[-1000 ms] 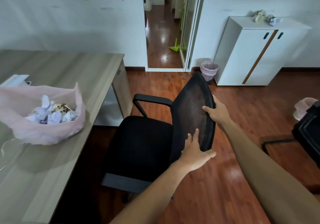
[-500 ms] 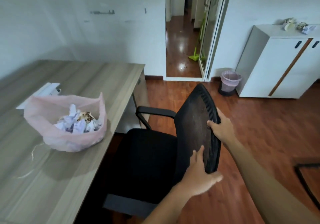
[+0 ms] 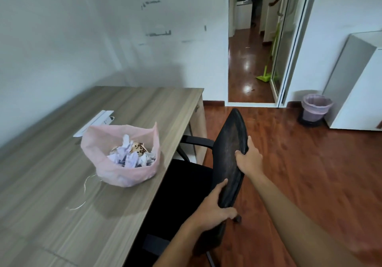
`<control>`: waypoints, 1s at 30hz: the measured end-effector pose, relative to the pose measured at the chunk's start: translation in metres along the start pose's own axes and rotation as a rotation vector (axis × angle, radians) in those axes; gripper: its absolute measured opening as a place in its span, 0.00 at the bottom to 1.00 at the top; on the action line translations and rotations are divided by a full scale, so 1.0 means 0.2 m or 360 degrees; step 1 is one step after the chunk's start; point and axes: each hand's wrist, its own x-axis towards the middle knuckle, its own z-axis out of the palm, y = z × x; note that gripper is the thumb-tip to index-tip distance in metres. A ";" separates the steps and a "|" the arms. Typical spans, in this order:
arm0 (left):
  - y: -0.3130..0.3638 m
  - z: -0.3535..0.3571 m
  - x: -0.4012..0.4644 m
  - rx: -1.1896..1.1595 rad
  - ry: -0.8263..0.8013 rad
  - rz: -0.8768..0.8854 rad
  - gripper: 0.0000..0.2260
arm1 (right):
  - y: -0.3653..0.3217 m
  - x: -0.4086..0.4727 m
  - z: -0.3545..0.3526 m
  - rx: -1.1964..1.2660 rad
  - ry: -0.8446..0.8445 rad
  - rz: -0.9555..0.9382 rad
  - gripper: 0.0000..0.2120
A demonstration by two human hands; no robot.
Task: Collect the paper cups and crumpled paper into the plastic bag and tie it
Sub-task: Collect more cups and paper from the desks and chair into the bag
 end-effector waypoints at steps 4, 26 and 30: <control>-0.03 -0.19 -0.03 -0.0114 0.0097 0.0022 0.42 | -0.11 0.02 0.19 0.0004 -0.0093 0.0084 0.35; -0.09 -0.53 0.01 0.0047 0.0131 0.0023 0.39 | -0.29 0.05 0.41 -0.0379 -0.0115 -0.0105 0.35; -0.09 -0.54 -0.03 0.0148 0.0094 0.0000 0.40 | -0.30 -0.01 0.40 -0.0492 -0.0052 -0.0192 0.34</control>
